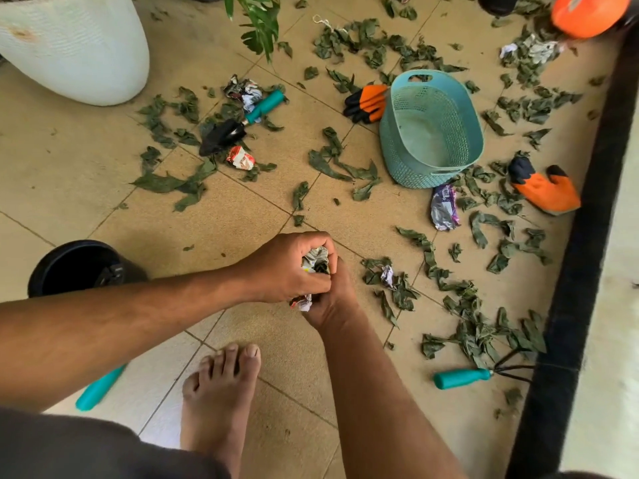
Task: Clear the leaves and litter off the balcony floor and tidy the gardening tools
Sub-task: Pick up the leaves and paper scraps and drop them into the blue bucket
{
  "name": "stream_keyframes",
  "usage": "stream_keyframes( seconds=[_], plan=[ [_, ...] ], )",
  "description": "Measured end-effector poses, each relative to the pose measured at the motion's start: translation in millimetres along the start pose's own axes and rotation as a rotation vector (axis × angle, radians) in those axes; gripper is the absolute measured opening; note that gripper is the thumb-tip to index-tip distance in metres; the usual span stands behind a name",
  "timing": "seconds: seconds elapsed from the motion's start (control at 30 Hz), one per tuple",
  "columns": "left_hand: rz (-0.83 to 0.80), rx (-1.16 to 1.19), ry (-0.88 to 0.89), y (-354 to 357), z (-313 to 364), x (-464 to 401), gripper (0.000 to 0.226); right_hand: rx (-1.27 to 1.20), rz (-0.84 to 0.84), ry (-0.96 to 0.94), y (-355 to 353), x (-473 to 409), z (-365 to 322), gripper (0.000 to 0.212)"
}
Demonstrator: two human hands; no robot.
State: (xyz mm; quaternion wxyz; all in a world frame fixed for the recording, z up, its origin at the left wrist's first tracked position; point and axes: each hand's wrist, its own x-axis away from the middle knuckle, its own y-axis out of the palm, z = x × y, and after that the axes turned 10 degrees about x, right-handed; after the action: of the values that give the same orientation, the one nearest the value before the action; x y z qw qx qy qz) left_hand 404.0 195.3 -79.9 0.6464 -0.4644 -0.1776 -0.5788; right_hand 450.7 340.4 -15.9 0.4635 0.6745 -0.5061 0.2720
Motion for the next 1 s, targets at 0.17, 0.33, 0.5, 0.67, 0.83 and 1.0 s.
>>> stream_keyframes(
  seconds=[0.17, 0.33, 0.5, 0.67, 0.83, 1.0],
  plan=[
    [0.007, 0.02, -0.063, -2, -2, -15, 0.109, 0.47, 0.539, -0.171, -19, -24, -23, 0.042],
    [0.011, 0.157, 0.1, -116, 56, -148, 0.052, 1.037, 0.932, -0.577, -84, -45, -46, 0.049],
    [-0.034, 0.446, 0.169, -117, 97, -72, 0.085, 1.329, 1.113, -0.414, -162, -41, -48, 0.065],
    [-0.059, 0.429, 0.083, -115, 78, -78, 0.092, 1.523, 1.014, -0.431, -162, -52, -16, 0.074],
    [-0.061, 0.412, 0.054, -121, 63, -75, 0.092, 1.788, 0.962, -0.598, -140, -62, -11, 0.069],
    [-0.075, 0.407, 0.012, -129, 48, -74, 0.088, 2.047, 0.699, -0.869, -139, -77, -18, 0.04]
  ],
)
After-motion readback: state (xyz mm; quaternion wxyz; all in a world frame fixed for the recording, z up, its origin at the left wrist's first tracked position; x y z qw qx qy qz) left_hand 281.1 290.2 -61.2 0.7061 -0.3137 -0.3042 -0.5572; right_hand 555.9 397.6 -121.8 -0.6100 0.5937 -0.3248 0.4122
